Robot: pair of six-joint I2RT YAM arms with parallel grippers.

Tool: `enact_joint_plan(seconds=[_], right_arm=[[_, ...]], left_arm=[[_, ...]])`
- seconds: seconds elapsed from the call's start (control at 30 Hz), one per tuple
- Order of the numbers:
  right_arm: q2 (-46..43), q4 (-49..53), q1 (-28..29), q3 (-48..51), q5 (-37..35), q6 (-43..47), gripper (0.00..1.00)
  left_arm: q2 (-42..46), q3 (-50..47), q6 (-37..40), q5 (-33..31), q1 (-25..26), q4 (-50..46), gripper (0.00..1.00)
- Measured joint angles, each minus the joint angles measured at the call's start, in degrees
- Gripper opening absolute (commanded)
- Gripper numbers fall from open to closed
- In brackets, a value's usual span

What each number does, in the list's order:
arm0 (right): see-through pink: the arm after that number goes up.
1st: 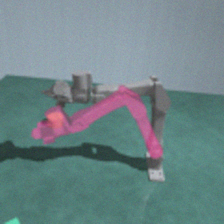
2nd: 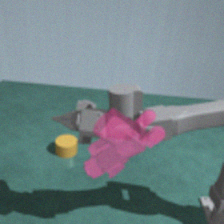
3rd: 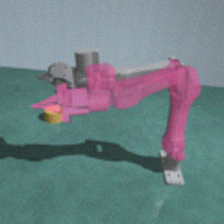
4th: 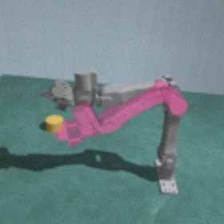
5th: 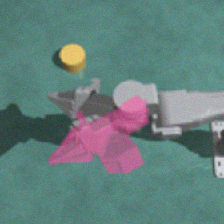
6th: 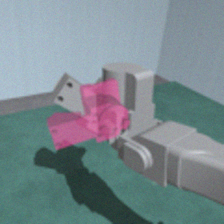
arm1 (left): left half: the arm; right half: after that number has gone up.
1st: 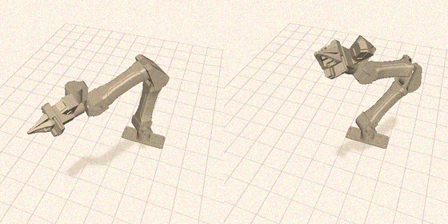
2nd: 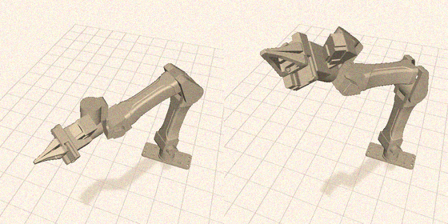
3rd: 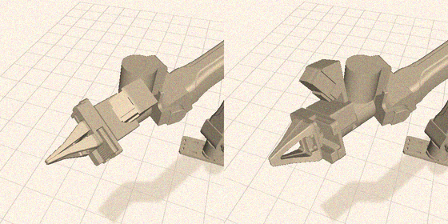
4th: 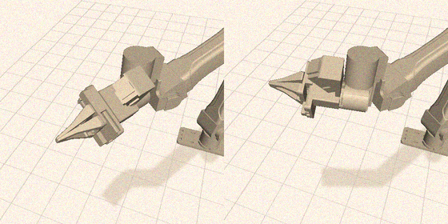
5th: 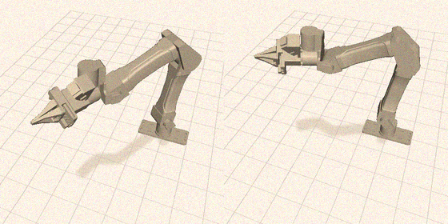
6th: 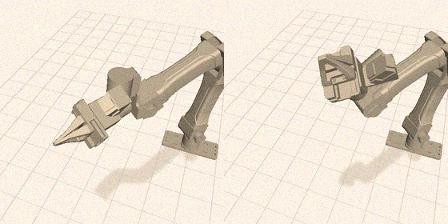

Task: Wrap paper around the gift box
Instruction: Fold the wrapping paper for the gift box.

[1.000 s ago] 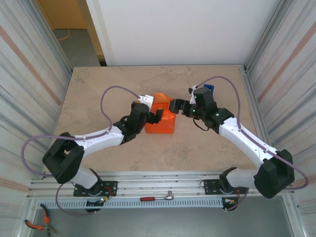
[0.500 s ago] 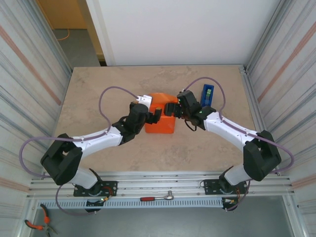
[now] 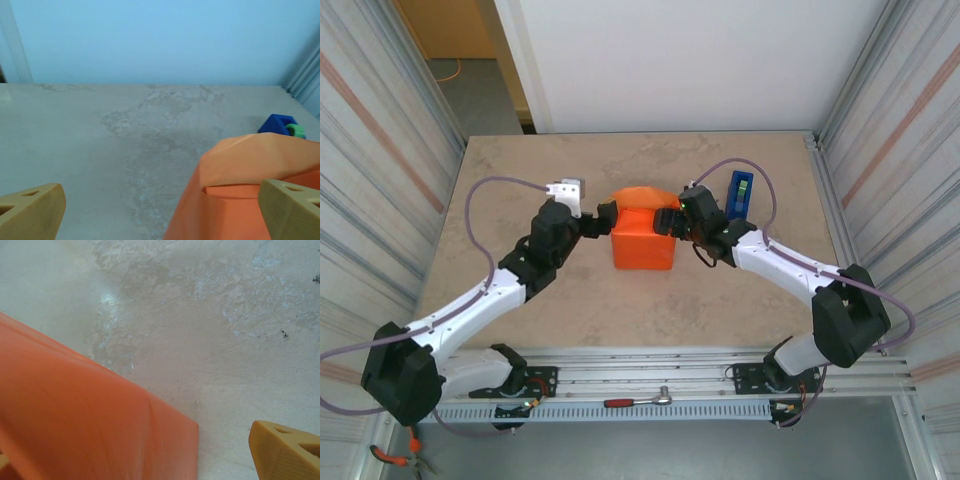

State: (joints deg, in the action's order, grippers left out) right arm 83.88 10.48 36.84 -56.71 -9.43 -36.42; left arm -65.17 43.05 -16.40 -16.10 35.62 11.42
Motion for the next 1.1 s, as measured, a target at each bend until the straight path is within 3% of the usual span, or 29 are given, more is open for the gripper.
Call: enact_joint_plan(seconds=[0.2,0.47,0.7,0.93,1.1], right_arm=[[-0.1,-0.2,0.3,0.3,0.0,-0.5,0.89],[-0.3,-0.7,0.3,0.7,0.0,-0.6,0.88],[-0.3,-0.9,0.7,0.7,0.0,-0.7,0.82],[-0.6,-1.0,1.0,0.7,0.2,-0.6,0.77],[-0.6,-0.6,1.1,0.2,-0.2,-0.3,0.7]], left_arm=[[-1.6,-2.2,-0.7,1.3,2.2,2.1,0.99],[-12.5,-0.8,-0.1,0.3,3.8,5.1,0.95],[-19.3,2.6,1.3,-3.5,3.8,7.4,0.8],[-20.4,3.0,1.3,-6.7,4.8,8.7,0.55],[-21.0,3.1,1.1,-9.0,6.5,9.6,0.45]])
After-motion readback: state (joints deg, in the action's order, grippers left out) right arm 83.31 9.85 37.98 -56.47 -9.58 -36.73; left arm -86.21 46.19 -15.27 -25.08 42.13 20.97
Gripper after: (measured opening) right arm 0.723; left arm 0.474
